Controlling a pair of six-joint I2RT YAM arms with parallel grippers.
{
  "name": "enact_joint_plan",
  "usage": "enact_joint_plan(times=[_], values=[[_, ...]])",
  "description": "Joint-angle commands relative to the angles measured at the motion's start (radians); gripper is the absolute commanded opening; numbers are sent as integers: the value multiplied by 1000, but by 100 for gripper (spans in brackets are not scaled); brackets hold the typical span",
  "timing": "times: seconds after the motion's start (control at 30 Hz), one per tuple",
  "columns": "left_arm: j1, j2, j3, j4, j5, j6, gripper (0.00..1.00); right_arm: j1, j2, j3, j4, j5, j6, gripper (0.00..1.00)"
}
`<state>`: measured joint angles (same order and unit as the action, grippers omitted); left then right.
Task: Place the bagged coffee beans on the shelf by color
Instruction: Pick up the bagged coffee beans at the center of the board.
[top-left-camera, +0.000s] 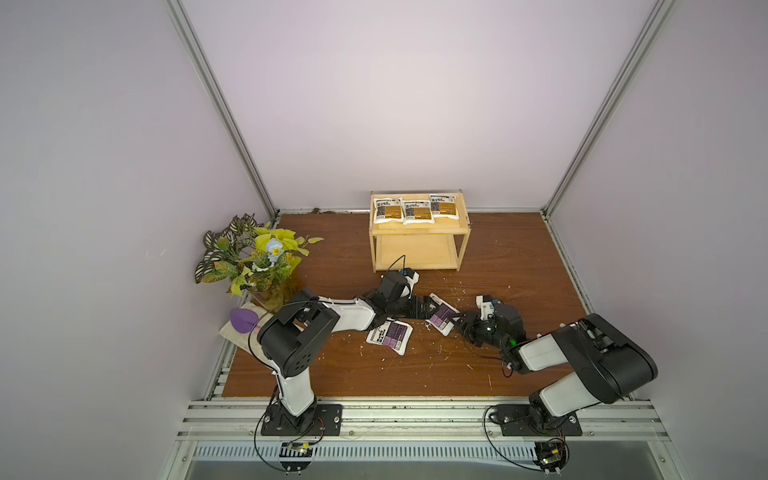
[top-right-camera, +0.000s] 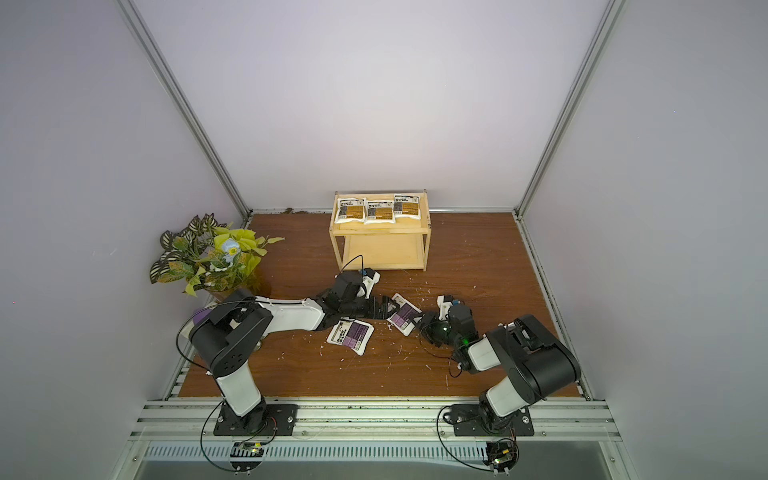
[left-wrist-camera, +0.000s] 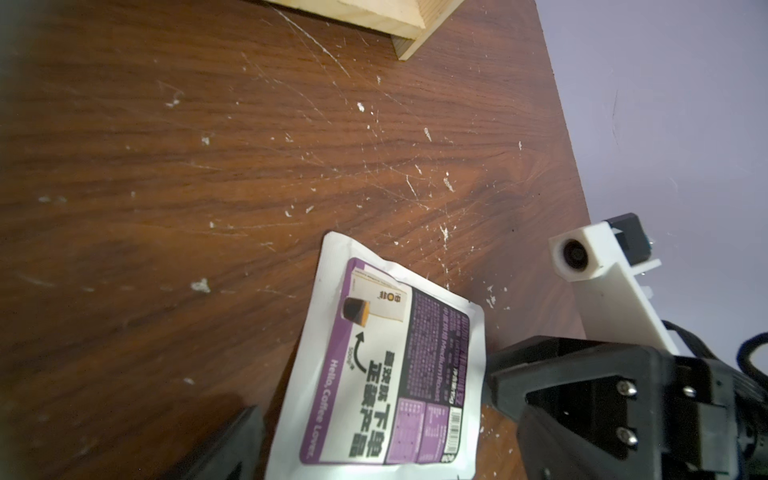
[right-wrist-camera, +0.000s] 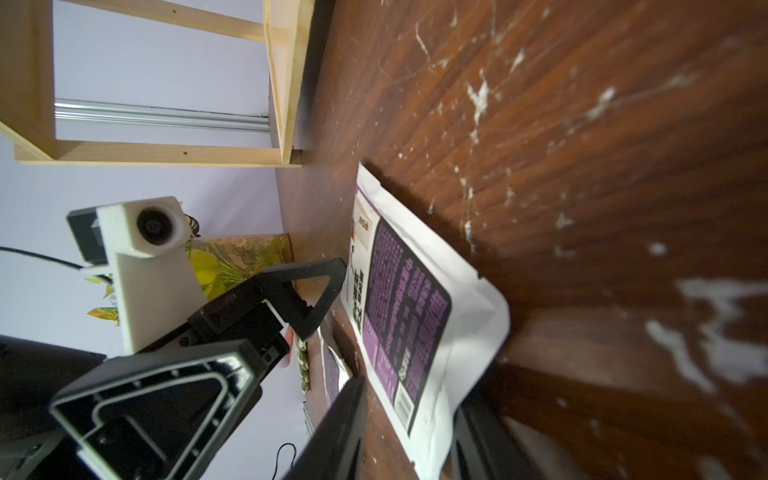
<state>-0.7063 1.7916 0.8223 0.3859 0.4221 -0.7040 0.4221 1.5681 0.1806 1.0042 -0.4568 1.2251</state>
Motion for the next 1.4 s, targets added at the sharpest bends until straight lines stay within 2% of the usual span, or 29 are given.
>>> enact_joint_plan(times=[0.0,0.27,0.63,0.83,1.0,1.17,1.37], values=[[-13,11,4,24,11,-5,100,-2,61,11,55,-26,43,39],[-15,17,-1,33,16,-11,99,8,172,44,187,-48,105,35],[-15,-40,35,-33,-7,7,100,9,149,24,189,-39,108,8],[8,-157,91,-140,-80,23,100,10,59,-5,165,-18,121,5],[58,-296,97,-225,-144,23,99,16,-70,10,68,27,116,6],[89,-451,49,-268,-254,14,99,46,-187,72,-76,103,100,5],[100,-615,-48,-300,-394,-37,100,136,-198,157,-89,263,138,5]])
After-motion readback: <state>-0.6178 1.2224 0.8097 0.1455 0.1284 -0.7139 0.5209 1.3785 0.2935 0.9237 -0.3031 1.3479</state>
